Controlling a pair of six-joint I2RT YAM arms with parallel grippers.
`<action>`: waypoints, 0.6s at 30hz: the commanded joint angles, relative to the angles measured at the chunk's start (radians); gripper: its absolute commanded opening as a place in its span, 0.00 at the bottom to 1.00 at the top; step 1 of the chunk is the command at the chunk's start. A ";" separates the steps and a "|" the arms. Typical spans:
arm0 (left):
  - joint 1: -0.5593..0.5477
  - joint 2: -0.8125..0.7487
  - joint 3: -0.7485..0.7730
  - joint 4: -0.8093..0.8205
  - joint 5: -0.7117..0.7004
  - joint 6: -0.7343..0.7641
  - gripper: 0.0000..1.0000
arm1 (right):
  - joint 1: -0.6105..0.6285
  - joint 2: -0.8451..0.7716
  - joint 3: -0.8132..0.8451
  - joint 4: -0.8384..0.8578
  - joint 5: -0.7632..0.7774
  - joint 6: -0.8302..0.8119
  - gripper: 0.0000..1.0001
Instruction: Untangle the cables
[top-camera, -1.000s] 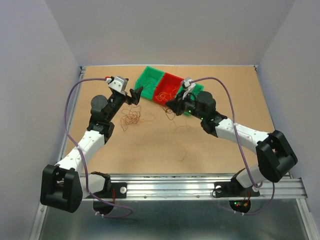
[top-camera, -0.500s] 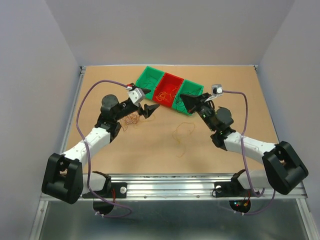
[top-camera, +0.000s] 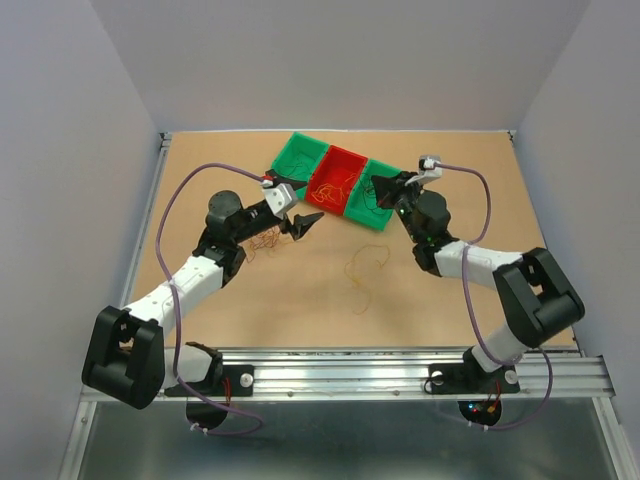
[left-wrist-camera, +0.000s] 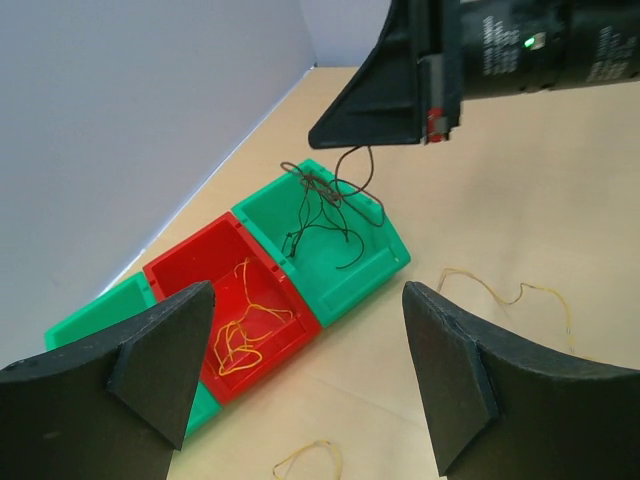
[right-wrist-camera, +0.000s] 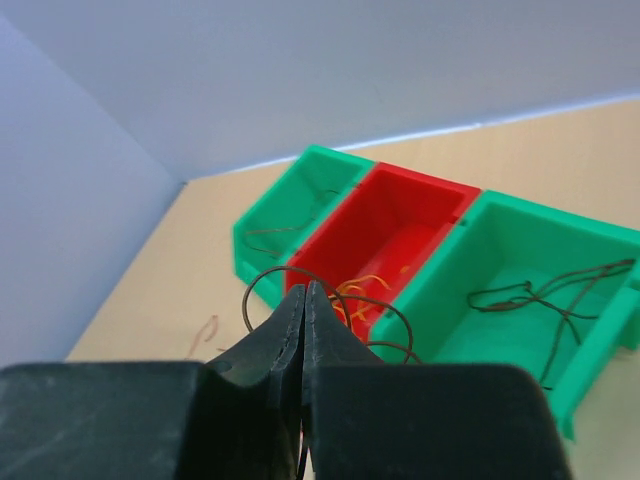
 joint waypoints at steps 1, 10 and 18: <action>-0.008 -0.024 0.004 0.030 -0.004 0.021 0.87 | -0.053 0.120 0.140 -0.006 -0.029 0.010 0.01; -0.018 -0.019 0.007 0.019 -0.015 0.037 0.87 | -0.128 0.324 0.243 -0.009 0.021 0.099 0.02; -0.038 -0.010 0.022 -0.013 -0.013 0.066 0.88 | -0.131 0.271 0.205 -0.018 0.039 0.065 0.60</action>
